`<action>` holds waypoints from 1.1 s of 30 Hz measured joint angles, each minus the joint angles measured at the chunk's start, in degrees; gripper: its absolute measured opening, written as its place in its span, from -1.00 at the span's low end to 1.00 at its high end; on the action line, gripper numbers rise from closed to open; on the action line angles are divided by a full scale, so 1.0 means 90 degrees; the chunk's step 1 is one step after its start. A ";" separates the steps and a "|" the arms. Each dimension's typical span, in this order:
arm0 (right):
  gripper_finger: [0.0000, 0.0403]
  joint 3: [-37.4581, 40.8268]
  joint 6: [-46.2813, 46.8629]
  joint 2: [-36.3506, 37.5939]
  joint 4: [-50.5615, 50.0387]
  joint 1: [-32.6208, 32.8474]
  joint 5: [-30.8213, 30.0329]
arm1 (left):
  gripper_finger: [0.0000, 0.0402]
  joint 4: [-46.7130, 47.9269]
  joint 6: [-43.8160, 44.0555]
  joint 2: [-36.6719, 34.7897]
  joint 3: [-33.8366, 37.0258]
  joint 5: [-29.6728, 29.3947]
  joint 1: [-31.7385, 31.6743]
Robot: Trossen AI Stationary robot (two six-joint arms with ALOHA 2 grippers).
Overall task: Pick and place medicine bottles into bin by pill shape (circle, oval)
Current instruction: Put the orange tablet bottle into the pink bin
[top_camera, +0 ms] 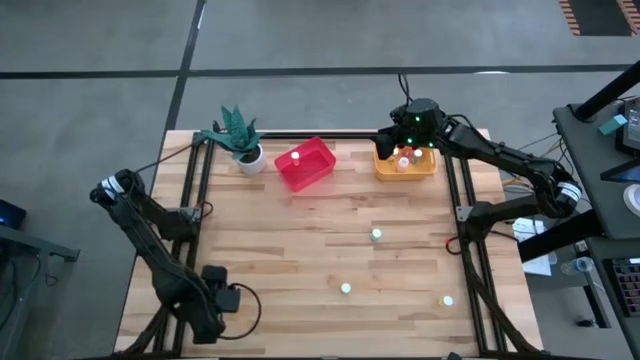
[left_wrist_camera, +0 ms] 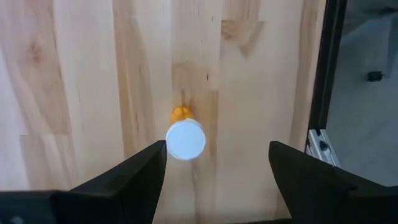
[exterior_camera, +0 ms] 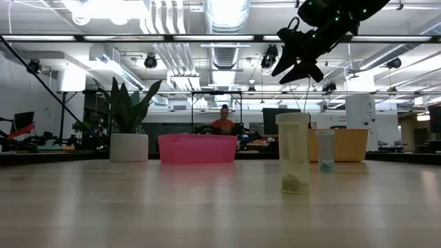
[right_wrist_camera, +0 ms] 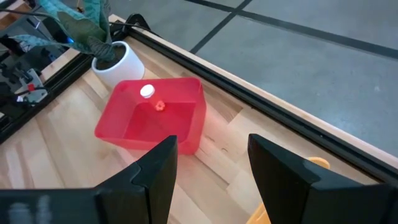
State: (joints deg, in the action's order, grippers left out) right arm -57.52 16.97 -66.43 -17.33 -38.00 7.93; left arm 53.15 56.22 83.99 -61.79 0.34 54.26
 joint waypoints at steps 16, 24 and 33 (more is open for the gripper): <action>-0.07 0.0001 0.0002 0.0000 -0.0004 0.0002 -0.0001 | 0.33 -0.0867 0.0037 0.0000 0.0942 -0.0078 -0.0019; -0.07 0.0001 0.0017 0.0000 -0.0004 0.0002 -0.0001 | 0.10 -0.0970 0.0037 0.0000 0.0939 -0.0075 -0.0019; -0.07 0.0001 0.0046 0.0000 -0.0004 0.0002 -0.0003 | -0.29 -0.0965 0.0042 0.0000 0.0939 -0.0078 -0.0081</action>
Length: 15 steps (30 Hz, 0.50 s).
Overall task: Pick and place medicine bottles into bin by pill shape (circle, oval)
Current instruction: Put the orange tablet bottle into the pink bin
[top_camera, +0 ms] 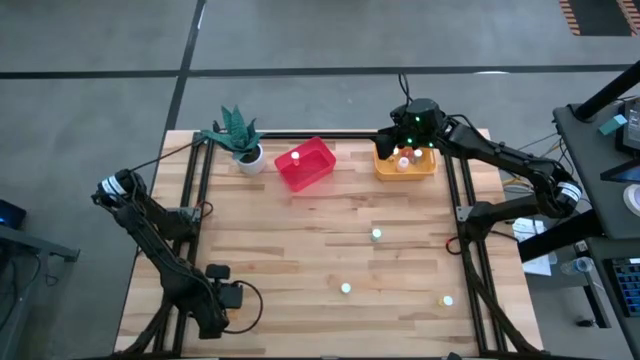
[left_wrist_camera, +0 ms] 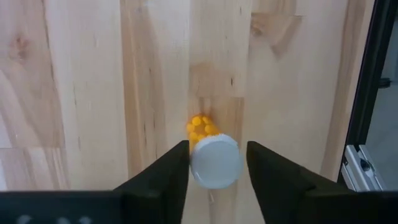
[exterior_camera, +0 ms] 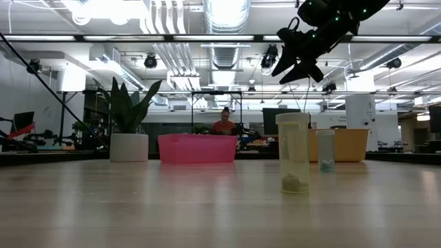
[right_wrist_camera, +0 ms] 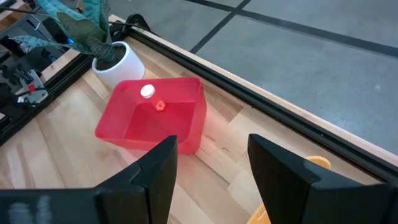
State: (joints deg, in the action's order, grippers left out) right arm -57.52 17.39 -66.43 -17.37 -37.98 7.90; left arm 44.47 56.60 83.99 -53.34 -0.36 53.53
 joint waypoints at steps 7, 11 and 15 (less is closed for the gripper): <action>-0.07 0.0000 0.0002 0.0000 -0.0020 0.0000 0.0000 | -0.57 0.0017 -0.0040 -0.0004 -0.0027 -0.0002 -0.0367; -0.07 0.0000 0.0001 0.0000 -0.0087 0.0000 0.0000 | -0.57 0.0040 -0.0122 -0.0070 -0.0037 -0.0002 -0.0701; -0.07 0.0000 0.0002 0.0000 -0.0100 0.0000 0.0000 | -0.57 0.0555 -0.0872 -0.0226 -0.0340 -0.0002 -0.1315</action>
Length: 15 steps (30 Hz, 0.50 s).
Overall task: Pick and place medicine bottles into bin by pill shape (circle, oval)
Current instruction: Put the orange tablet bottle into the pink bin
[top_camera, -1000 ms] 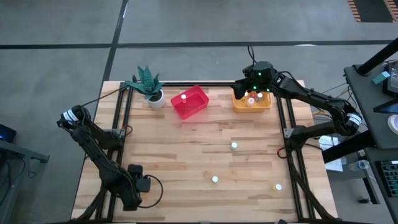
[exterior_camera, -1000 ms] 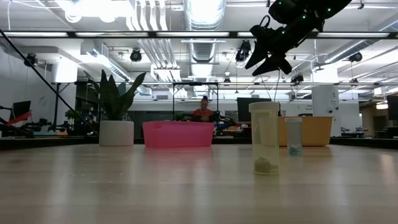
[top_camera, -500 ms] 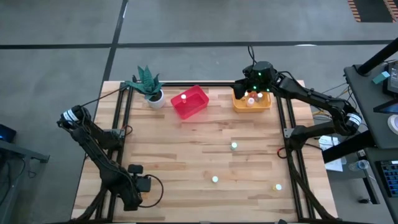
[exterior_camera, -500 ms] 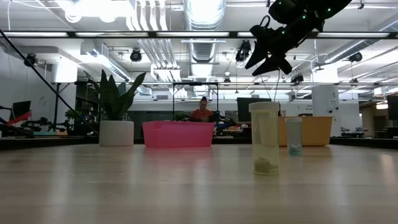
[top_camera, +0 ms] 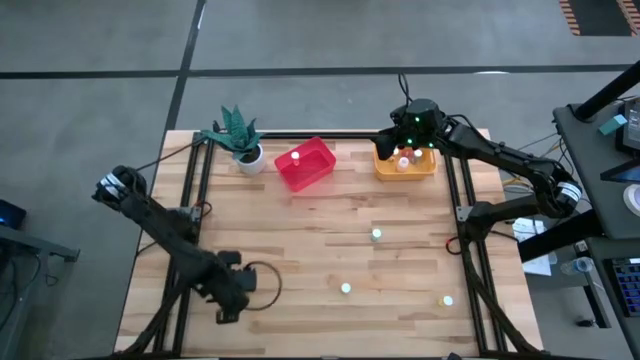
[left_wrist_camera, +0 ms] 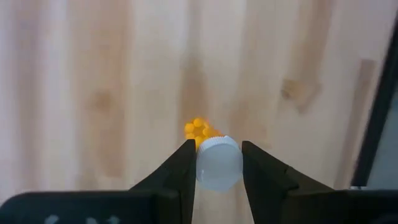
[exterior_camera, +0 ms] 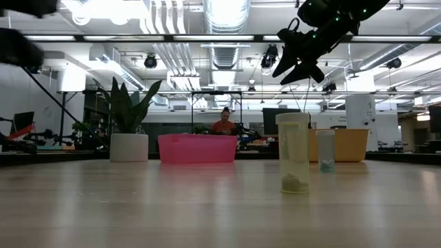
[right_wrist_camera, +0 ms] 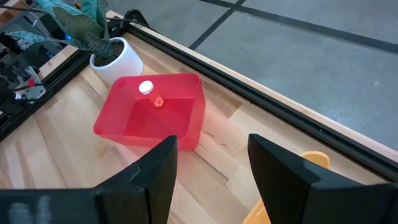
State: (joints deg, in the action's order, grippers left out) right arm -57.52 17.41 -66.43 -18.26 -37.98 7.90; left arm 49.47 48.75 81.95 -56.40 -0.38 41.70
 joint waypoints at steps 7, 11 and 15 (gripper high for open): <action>-0.07 0.0000 0.0017 0.0000 0.0003 0.0000 0.0000 | -0.56 0.1193 -0.2125 -0.0408 -0.0539 -0.0019 -0.1967; -0.07 0.0000 0.0023 0.0000 0.0003 0.0000 0.0000 | -0.56 0.1195 -0.3215 -0.0593 -0.0734 -0.0014 -0.3404; -0.07 0.0000 0.0087 0.0000 0.0005 0.0000 -0.0001 | -0.56 0.0928 -0.4125 -0.0576 -0.1054 -0.0007 -0.4898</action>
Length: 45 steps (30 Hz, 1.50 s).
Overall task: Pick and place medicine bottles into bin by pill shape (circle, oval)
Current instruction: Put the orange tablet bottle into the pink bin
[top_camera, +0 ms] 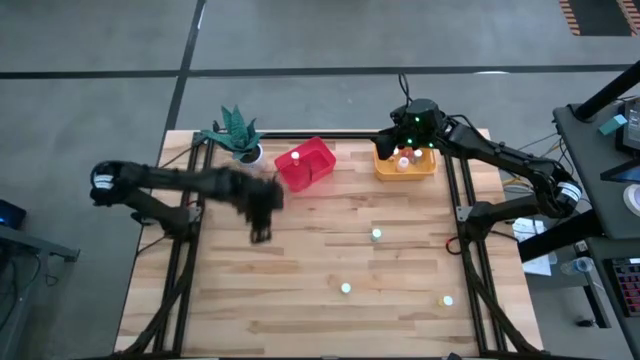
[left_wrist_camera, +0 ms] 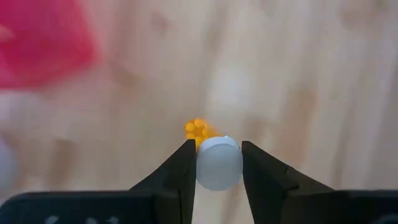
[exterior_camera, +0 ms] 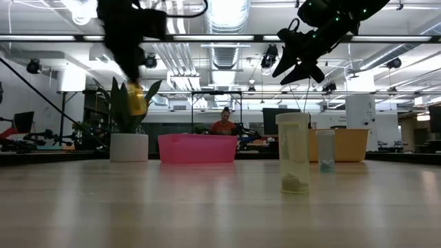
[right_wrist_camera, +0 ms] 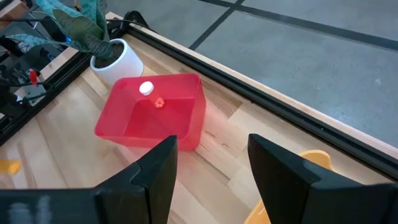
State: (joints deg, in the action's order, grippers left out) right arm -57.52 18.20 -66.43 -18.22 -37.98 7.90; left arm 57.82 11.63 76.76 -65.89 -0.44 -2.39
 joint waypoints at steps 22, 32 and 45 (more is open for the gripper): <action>-0.07 0.0000 0.0155 0.0000 -0.0213 0.0000 0.0001 | -0.56 -0.0644 -0.0703 0.3073 -0.2738 0.0145 -0.2775; -0.07 0.0000 0.0131 0.0000 -0.0335 0.0000 0.0001 | -0.56 -0.0647 -0.0319 0.3185 -0.2552 0.0231 -0.3243; -0.07 0.0000 0.0068 0.0000 -0.0333 0.0000 0.0000 | -0.56 -0.0875 -0.0159 0.3379 -0.2093 0.0252 -0.3238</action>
State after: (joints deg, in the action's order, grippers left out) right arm -57.52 18.81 -66.43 -21.21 -37.98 7.90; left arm 49.94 10.20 107.18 -84.72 1.83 -31.53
